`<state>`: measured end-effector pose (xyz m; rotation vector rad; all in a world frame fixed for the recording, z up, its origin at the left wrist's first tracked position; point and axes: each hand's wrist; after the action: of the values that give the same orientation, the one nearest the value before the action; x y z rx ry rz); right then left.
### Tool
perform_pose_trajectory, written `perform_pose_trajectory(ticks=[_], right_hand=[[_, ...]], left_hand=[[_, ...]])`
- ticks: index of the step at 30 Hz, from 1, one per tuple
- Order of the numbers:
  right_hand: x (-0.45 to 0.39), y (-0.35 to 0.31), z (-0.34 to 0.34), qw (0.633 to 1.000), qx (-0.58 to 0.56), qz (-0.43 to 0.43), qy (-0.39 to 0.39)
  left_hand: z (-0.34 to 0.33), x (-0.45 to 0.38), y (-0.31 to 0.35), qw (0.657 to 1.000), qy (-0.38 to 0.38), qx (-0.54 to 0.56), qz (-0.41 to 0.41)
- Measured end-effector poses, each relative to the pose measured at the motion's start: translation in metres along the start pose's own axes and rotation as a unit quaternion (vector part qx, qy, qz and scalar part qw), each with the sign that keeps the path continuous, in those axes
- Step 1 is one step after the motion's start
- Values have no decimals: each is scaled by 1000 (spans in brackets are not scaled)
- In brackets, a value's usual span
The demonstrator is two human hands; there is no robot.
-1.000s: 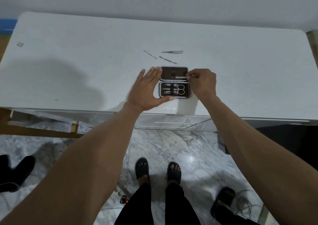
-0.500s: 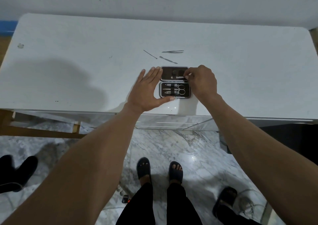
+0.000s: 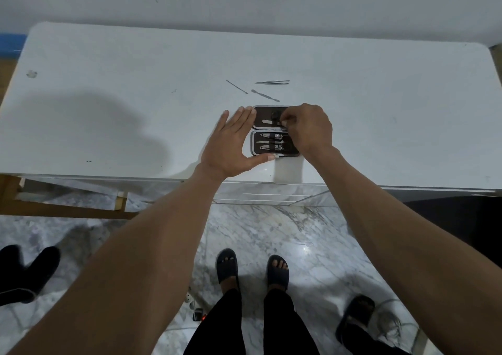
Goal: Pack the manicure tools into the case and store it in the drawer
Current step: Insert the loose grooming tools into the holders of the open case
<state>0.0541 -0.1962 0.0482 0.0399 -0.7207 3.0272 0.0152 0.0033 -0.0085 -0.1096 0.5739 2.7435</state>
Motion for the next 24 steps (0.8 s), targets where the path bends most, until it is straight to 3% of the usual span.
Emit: perform_pose_trajectory(ticks=[13,24], right_hand=[[-45,-10,14,993,-87,-55,56],[-90,-13,-8,999,-32,-12,28]], left_hand=[[-1,0,-1,1000,14,3,-6],[-8,-1,-7,1000,22,-4,-20]])
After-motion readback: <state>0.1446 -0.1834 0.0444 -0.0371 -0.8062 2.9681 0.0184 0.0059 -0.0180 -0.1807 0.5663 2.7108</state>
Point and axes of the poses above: each hand's wrist, its own x-axis away from the middle knuckle, its own z-axis out of the back of the hand, y = z × x, and after that the axes turned 3 degrees about y, right-handed
